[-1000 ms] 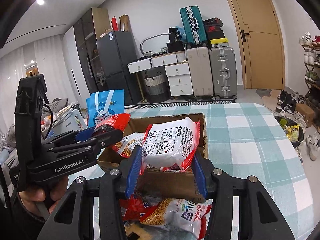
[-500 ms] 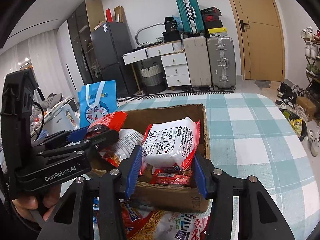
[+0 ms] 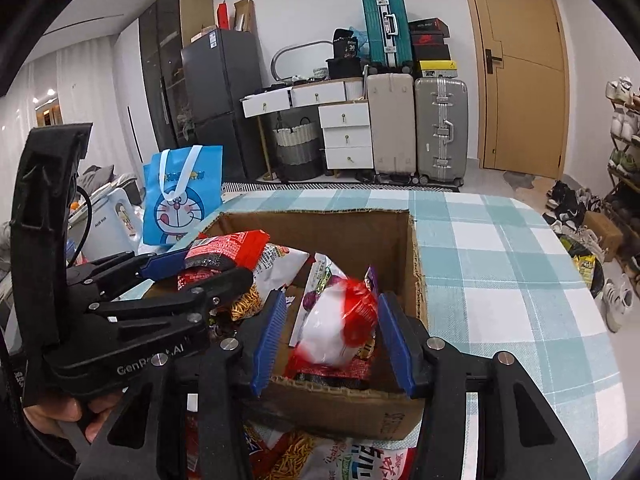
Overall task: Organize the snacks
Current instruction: 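Carry both bags into the cardboard box and open both grippers to release them, then withdraw both grippers from the box toward the remaining snacks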
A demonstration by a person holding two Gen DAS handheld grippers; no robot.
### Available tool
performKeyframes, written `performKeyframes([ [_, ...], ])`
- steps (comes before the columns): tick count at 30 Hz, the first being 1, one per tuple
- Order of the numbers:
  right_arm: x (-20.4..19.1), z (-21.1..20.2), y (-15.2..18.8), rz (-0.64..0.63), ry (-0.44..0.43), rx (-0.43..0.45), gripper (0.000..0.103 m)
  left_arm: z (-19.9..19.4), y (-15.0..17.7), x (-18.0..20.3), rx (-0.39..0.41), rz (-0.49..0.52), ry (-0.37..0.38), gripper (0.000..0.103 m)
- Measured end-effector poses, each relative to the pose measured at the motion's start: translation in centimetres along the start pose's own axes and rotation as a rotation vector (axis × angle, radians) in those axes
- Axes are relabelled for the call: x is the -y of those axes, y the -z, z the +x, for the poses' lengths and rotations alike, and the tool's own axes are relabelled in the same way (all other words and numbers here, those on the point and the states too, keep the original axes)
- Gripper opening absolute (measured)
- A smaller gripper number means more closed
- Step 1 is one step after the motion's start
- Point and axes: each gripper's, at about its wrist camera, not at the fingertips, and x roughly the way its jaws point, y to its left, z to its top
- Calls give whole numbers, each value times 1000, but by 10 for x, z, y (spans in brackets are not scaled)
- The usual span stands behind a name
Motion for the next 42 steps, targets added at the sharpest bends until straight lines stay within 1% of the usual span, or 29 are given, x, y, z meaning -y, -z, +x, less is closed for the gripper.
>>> performKeyframes([
  [3, -3, 0, 1, -18, -5, -21, 52, -1, 4, 6, 2, 23, -3, 52],
  [4, -3, -2, 2, -23, -2, -21, 58, -2, 5, 7, 1, 27, -1, 52],
  [6, -4, -12, 5, -19, -20, 0, 74, -7, 9, 6, -3, 25, 12, 53],
  [8, -3, -24, 8, -2, -36, 40, 88, -16, 13, 5, 7, 27, 21, 57],
  [9, -1, -31, 10, 11, -37, 56, 92, -22, 15, 4, 13, 27, 18, 64],
  [10, 0, -37, 12, 24, -29, 71, 99, -29, 18, 3, 24, 29, 28, 69],
  [11, 3, -44, 13, 37, -22, 86, 101, -35, 19, 3, 30, 29, 47, 73],
  [12, 6, -50, 15, 55, -22, 98, 101, -41, 21, 2, 35, 30, 58, 81],
  [13, 10, -57, 18, 78, -33, 98, 102, -49, 23, 4, 42, 33, 59, 87],
  [15, 17, -64, 24, 117, -50, 83, 102, -64, 29, 6, 56, 44, 34, 90],
  [17, 23, -70, 28, 143, -51, 68, 102, -77, 34, 3, 67, 40, 26, 100],
  [18, 26, -74, 32, 153, -47, 60, 102, -85, 39, 2, 77, 29, 28, 102],
  [22, 24, -84, 42, 136, -45, 35, 102, -107, 51, -4, 84, 16, 39, 102],
  [26, 20, -89, 54, 106, -77, 24, 102, -119, 63, -13, 66, -1, 27, 102],
  [29, 22, -85, 61, 103, -58, -10, 102, -121, 71, -18, 47, -22, 22, 102],
  [32, 25, -81, 67, 121, -68, -40, 102, -121, 81, -21, 31, -45, 29, 102],
  [36, 28, -76, 73, 134, -46, -65, 102, -118, 94, -24, 9, -55, 28, 102],
  [39, 27, -69, 78, 125, -52, -102, 102, -117, 104, -27, 0, -71, 38, 102],
  [42, 24, -63, 82, 110, -48, -129, 102, -113, 111, -29, -19, -50, 14, 102],
])
